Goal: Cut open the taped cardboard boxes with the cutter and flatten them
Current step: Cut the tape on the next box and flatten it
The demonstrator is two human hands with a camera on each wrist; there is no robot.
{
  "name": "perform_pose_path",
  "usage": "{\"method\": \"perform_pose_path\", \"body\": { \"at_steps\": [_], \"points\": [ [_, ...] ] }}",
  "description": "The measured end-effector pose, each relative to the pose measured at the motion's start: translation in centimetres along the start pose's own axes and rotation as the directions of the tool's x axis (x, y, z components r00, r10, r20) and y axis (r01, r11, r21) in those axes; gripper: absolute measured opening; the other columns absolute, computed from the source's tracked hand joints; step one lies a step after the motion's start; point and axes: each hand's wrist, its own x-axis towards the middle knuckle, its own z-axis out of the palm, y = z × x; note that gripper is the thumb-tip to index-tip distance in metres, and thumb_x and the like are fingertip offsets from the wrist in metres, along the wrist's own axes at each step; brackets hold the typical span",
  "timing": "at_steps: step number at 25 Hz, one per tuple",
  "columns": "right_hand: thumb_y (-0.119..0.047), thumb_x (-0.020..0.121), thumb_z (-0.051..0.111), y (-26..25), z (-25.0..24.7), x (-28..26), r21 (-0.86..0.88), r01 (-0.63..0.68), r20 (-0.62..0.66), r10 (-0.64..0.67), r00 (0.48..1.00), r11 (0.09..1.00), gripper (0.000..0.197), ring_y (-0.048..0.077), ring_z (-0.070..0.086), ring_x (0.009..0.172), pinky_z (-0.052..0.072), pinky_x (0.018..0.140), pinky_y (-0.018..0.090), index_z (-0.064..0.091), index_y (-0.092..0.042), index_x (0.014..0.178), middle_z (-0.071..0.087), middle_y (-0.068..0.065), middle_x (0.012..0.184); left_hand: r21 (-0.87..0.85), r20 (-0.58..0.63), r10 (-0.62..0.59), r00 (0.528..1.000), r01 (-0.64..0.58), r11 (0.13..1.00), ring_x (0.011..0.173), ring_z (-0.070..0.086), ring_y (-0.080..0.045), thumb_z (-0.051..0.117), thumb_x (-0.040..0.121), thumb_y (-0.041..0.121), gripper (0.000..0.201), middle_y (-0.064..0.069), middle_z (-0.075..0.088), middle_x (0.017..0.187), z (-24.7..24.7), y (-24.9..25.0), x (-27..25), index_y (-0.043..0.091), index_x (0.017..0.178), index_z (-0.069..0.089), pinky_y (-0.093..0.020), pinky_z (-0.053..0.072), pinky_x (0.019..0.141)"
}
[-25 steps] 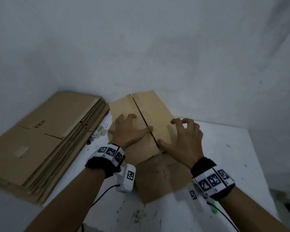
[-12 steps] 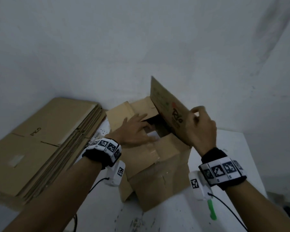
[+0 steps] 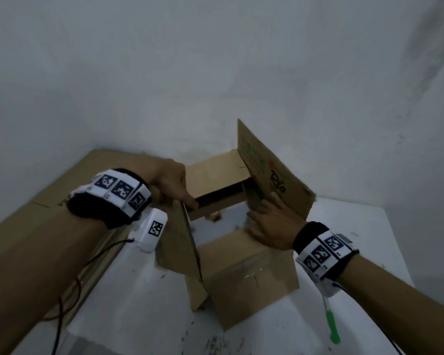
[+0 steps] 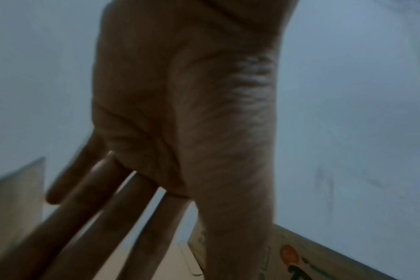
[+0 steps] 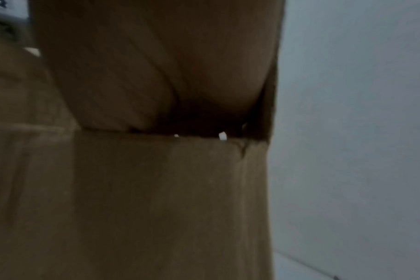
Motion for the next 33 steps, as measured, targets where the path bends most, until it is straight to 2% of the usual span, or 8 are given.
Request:
{"method": "perform_pose_path", "body": {
  "at_steps": [2,5,8,13,19,23,27,33],
  "points": [
    [-0.081,0.088,0.009,-0.3,-0.4,-0.3,0.088,-0.087,0.108,0.078,0.991,0.992,0.087,0.027,0.014,0.151,-0.009,0.121,0.047,0.017,-0.029,0.158,0.02,0.01,0.164,-0.053,0.173,-0.042,0.984,0.052,0.997,0.081,0.074,-0.015,0.074,0.071,0.068,0.064,-0.003,0.077,0.093,0.5,-1.9,0.4,0.013,0.104,0.075,-0.03,0.06,0.078],
    [-0.091,0.08,0.017,-0.4,-0.9,-0.4,0.048,-0.117,0.153,0.108,0.982,0.992,0.098,0.033,0.015,0.151,-0.011,0.121,0.053,0.004,-0.034,0.159,0.018,0.017,0.163,-0.033,0.286,-0.071,0.956,0.083,0.996,0.083,0.073,-0.018,0.067,0.082,0.066,0.06,-0.004,0.076,0.1,3.0,-2.9,2.0,0.011,0.104,0.074,-0.02,0.053,0.059],
    [-0.092,0.078,0.029,-0.4,-1.7,-0.7,0.095,-0.117,0.137,0.103,0.985,0.989,0.102,0.035,0.017,0.148,0.0,0.122,0.05,0.004,-0.034,0.158,0.021,0.022,0.159,0.108,0.07,-0.059,0.996,0.052,0.993,0.078,0.062,-0.02,0.054,0.076,0.083,0.07,-0.004,0.069,0.094,5.0,-2.7,4.3,0.015,0.089,0.067,-0.033,0.053,0.071],
    [-0.088,0.082,0.023,-0.5,-2.1,-2.5,-0.169,-0.154,-0.009,0.155,0.988,0.973,0.097,0.031,0.041,0.124,0.019,0.106,0.049,0.02,-0.024,0.155,0.049,0.018,0.134,0.149,-0.31,-0.045,0.95,0.095,0.984,0.131,0.035,-0.038,0.076,0.065,0.065,0.094,-0.012,0.027,0.142,8.0,-2.1,9.3,0.026,0.137,0.029,-0.051,0.051,0.088],
    [-0.092,0.078,0.024,-0.4,-0.1,-3.8,-0.014,-0.195,0.083,0.195,0.977,0.981,0.104,0.029,0.034,0.122,0.02,0.098,0.042,0.006,-0.028,0.158,0.05,0.013,0.137,0.098,-0.256,-0.045,0.966,0.072,0.993,0.133,0.045,-0.039,0.049,0.087,0.069,0.094,-0.024,0.032,0.154,7.5,-3.8,12.3,0.027,0.158,0.005,-0.044,0.045,0.105],
    [-0.095,0.073,0.029,-0.8,0.7,-4.0,0.076,-0.275,0.028,0.273,0.962,0.959,0.112,0.028,0.038,0.115,0.028,0.097,0.041,0.002,-0.028,0.159,0.048,0.012,0.131,0.057,-0.148,-0.084,0.985,0.093,0.994,0.145,0.027,-0.041,0.051,0.042,0.104,0.145,-0.019,0.002,0.164,8.0,-5.5,12.2,0.039,0.156,-0.011,-0.048,0.038,0.112],
    [-0.087,0.081,0.029,-1.7,1.2,-3.3,0.029,-0.313,-0.008,0.313,0.95,0.949,0.104,0.031,0.041,0.115,0.03,0.095,0.044,0.002,-0.023,0.159,0.047,0.018,0.134,0.009,-0.145,-0.106,0.984,0.108,0.994,0.146,0.019,-0.05,0.076,0.038,0.087,0.161,-0.022,-0.019,0.161,9.8,-3.7,13.3,0.036,0.152,-0.025,-0.058,0.038,0.11],
    [-0.069,0.083,0.054,-1.1,1.6,-2.7,0.199,-0.379,-0.003,0.388,0.922,0.903,0.086,0.033,0.041,0.114,0.036,0.096,0.049,0.02,-0.023,0.148,0.039,0.016,0.131,0.078,-0.229,-0.083,0.97,0.103,0.992,0.138,0.029,-0.048,0.076,0.07,0.057,0.134,-0.027,0.01,0.156,11.0,-0.2,14.4,0.029,0.151,-0.027,-0.061,0.039,0.105]
  ]
}}
